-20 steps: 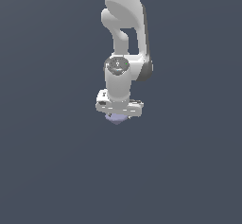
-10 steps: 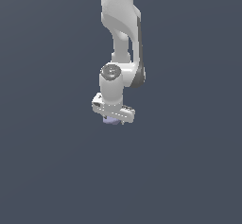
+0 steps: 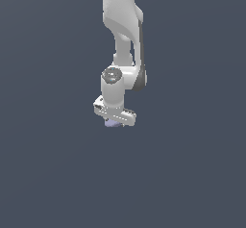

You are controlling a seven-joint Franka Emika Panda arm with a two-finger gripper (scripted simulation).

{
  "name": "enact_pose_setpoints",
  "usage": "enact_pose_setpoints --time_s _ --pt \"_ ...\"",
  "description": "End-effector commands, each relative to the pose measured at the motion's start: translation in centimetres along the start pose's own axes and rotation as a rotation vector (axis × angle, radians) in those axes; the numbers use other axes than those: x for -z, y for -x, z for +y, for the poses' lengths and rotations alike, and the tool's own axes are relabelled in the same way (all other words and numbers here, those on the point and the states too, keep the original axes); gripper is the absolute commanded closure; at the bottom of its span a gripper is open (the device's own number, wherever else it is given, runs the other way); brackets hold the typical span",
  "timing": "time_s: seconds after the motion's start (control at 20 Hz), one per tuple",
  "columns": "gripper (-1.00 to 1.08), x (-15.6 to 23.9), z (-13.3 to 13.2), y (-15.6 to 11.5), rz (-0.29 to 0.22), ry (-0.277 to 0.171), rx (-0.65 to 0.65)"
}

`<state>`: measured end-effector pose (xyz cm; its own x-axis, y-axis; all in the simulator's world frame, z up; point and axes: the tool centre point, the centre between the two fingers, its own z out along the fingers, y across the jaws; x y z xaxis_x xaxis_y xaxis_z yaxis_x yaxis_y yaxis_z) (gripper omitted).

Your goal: Pick up the object and move it to a goal position.

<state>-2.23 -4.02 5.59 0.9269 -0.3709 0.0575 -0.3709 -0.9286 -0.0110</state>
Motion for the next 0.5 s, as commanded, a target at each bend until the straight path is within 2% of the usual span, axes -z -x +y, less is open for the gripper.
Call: enact_pose_setpoints --time_s 0.0,0.4,0.45 --pt "1.08 -2.3 -0.7 2.6 -0.058 0.010 0.020" --pt "1.08 -2.3 -0.7 2.6 -0.058 0.010 0.020" --pt "1.08 -0.1 -0.1 0.2 -0.004 0.000 0.003"
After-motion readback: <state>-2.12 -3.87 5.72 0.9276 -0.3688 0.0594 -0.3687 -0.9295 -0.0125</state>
